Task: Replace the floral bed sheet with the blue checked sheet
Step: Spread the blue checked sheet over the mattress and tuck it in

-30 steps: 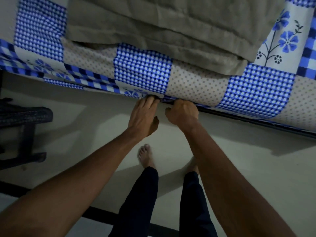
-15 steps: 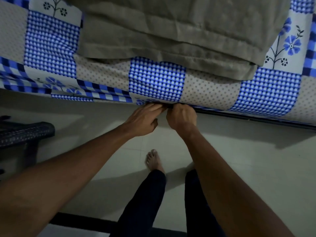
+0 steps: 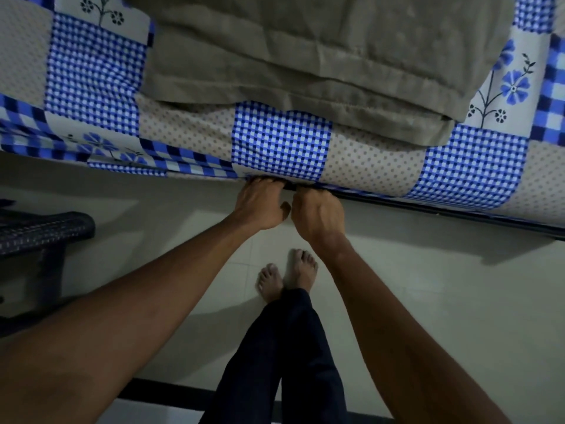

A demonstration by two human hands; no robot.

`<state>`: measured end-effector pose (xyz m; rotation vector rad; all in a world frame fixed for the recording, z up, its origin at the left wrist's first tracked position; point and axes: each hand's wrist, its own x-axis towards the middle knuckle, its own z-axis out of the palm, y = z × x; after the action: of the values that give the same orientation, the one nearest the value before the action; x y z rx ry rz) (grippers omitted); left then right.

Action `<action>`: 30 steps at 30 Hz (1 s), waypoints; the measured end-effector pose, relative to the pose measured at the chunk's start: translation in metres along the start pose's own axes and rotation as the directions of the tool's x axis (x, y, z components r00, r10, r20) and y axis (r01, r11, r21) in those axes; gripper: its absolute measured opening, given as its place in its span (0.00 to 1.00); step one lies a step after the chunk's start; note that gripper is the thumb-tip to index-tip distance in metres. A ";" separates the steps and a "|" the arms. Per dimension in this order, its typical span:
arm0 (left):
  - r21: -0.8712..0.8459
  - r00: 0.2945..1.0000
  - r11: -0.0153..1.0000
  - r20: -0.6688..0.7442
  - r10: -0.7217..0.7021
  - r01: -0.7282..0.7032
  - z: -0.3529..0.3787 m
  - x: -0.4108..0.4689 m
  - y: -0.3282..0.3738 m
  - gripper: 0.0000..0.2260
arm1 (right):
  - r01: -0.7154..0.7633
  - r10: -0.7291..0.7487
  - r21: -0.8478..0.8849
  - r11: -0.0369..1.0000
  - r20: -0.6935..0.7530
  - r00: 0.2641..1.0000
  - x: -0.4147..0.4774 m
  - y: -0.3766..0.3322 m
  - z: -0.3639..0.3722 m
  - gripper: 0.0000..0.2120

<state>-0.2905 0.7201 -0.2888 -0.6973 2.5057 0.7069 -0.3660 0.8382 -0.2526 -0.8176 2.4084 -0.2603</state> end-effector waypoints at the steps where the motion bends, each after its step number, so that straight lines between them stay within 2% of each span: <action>1: 0.028 0.999 0.998 -0.005 0.054 -0.053 0.004 -0.003 -0.005 0.30 | 0.027 -0.027 0.004 1.000 0.006 1.000 0.000 -0.003 0.001 0.11; 3: 0.095 0.986 0.981 -0.006 0.169 -0.168 0.013 -0.011 -0.019 0.38 | 0.049 -0.050 0.017 0.999 0.009 0.999 0.003 -0.008 0.005 0.11; 4: 0.082 0.978 0.975 -0.017 0.209 -0.207 0.014 -0.014 -0.025 0.39 | 0.040 -0.040 0.027 0.999 0.002 0.999 0.006 -0.008 0.007 0.11; 8: -0.074 0.944 0.960 -0.216 0.250 -0.271 0.011 -0.019 -0.028 0.28 | 0.025 -0.026 0.014 1.000 0.056 0.998 0.020 -0.005 0.012 0.11; 10: -0.028 0.935 0.971 -0.278 0.220 -0.237 0.011 -0.032 -0.028 0.27 | 0.035 -0.035 -0.005 0.999 0.104 0.994 0.025 -0.006 0.010 0.12; 13: 0.105 0.950 0.991 -0.293 0.106 -0.078 0.015 -0.050 -0.036 0.32 | 0.068 -0.069 0.009 0.998 0.173 0.982 0.020 -0.002 0.006 0.15; 16: 0.190 0.966 0.981 -0.242 0.095 -0.049 0.013 -0.040 -0.039 0.33 | 0.147 -0.144 -0.021 0.989 0.121 0.982 0.005 -0.002 0.006 0.18; 19: 0.170 0.970 0.985 -0.237 0.060 -0.019 0.000 -0.023 -0.038 0.27 | 0.281 -0.281 0.009 0.960 0.098 0.955 0.001 -0.020 0.015 0.24; 22: -0.028 0.980 0.999 -0.192 -0.044 0.040 -0.007 -0.019 -0.032 0.23 | 0.202 -0.203 0.027 0.979 0.166 0.965 0.018 -0.033 0.022 0.20; 24: -0.111 0.982 0.994 -0.189 -0.023 0.002 -0.008 -0.022 -0.036 0.22 | 0.147 -0.143 -0.002 0.989 0.213 0.967 0.029 -0.040 0.020 0.17; 27: -0.069 0.963 0.993 -0.261 0.074 -0.095 0.000 -0.037 -0.048 0.26 | 0.121 -0.109 -0.025 0.992 0.277 0.955 0.039 -0.050 0.014 0.15; 30: 0.002 0.956 0.999 -0.290 0.036 -0.037 0.008 -0.049 -0.052 0.30 | 0.118 -0.121 0.029 0.993 0.290 0.949 0.032 -0.043 0.012 0.18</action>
<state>-0.2204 0.7031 -0.2875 -0.8094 2.7898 0.6629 -0.3584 0.7844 -0.2625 -0.9292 2.0839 -0.1856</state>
